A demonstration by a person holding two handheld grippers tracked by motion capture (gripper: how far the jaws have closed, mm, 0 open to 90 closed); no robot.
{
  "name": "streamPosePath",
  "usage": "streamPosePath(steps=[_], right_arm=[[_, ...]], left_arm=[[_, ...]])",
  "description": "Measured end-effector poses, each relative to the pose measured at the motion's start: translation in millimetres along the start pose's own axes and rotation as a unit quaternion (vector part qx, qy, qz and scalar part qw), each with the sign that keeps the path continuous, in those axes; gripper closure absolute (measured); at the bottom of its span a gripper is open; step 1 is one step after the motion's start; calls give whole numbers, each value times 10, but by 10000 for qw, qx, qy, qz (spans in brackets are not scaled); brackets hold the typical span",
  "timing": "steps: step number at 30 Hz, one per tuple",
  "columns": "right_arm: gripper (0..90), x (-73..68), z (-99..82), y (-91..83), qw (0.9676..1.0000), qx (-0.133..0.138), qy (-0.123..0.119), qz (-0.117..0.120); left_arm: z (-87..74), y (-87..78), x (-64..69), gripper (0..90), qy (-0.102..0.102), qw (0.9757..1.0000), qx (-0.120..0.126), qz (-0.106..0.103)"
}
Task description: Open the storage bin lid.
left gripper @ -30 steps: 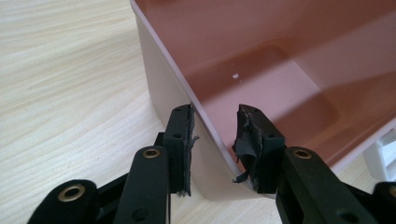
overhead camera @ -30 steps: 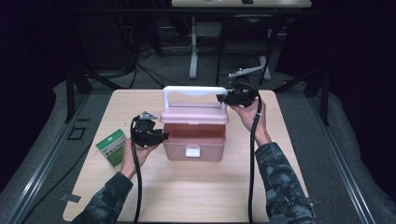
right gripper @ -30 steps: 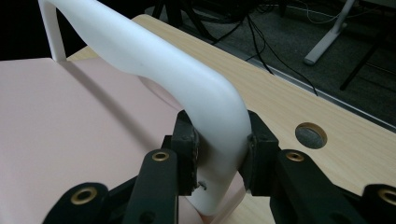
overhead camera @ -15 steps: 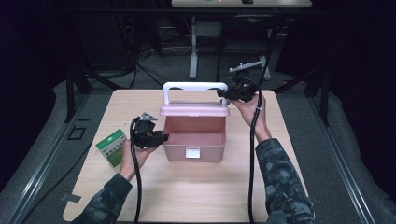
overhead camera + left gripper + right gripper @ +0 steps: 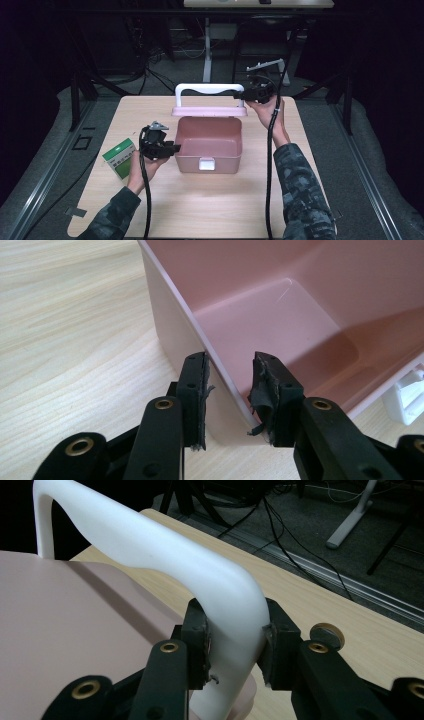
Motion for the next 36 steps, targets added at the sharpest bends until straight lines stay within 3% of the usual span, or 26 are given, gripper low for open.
streamPosePath(steps=[17,29,36], right_arm=[[674,165,119,88,9999,-34,129,-50],[673,251,191,171,9994,-116,308,92],[672,260,218,214,9993,-156,324,108]], left_arm=[[13,7,-7,672,3,10000,-53,-29],[-10,-33,16,667,-51,9999,-89,-104],[20,-28,-22,640,91,9997,-150,-189]])
Point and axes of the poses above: each handheld gripper's, and its own axes: y roughly forward along the jaws, z roughly out of its top, x roughly to its right, the point moved 6 cm from there along y, roughly forward along the jaws, and after that the axes turned 11 degrees about z, right-handed, at the moved point
